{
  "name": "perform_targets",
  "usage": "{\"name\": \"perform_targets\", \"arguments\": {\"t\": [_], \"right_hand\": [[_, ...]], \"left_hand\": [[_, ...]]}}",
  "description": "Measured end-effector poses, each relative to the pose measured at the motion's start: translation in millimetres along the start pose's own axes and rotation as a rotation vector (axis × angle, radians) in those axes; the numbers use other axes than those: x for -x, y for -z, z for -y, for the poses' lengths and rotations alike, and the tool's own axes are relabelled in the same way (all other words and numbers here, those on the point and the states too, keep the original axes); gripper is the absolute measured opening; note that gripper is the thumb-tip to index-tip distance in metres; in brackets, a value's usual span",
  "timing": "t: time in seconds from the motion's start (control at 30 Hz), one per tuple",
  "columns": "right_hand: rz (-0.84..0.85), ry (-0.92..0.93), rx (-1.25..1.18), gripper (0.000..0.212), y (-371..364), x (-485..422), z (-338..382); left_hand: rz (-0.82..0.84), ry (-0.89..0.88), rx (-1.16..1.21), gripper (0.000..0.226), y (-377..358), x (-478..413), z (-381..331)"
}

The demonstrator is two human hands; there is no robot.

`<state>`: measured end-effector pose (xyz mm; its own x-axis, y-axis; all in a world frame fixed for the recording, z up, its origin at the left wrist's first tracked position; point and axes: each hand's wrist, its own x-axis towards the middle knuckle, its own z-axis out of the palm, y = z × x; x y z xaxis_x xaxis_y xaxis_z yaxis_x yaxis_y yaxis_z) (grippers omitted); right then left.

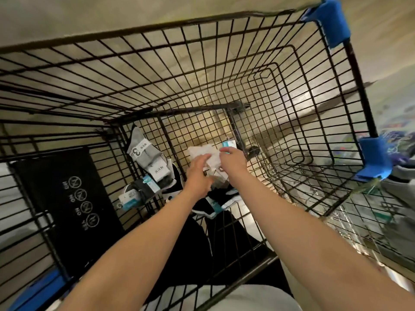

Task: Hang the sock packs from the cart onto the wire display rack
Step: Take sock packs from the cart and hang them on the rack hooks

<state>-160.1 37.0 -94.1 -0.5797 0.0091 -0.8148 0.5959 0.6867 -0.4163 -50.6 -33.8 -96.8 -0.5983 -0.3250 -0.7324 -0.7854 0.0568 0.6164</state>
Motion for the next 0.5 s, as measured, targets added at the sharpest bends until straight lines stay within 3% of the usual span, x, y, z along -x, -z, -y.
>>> {"name": "perform_targets", "arguments": {"t": [0.17,0.33,0.5], "right_hand": [[0.195,-0.152,-0.213,0.018,-11.2,34.4,7.8],[0.341,-0.068,-0.201,0.024,-21.8,70.8,11.4],[0.247,0.014,0.008,0.022,-37.9,81.7,0.0]], "left_hand": [[-0.244,0.081,-0.008,0.031,25.1,19.4,9.3],[-0.296,0.136,0.127,0.011,55.7,58.7,20.3],[-0.223,0.172,0.287,0.025,70.1,89.8,33.5]]}}
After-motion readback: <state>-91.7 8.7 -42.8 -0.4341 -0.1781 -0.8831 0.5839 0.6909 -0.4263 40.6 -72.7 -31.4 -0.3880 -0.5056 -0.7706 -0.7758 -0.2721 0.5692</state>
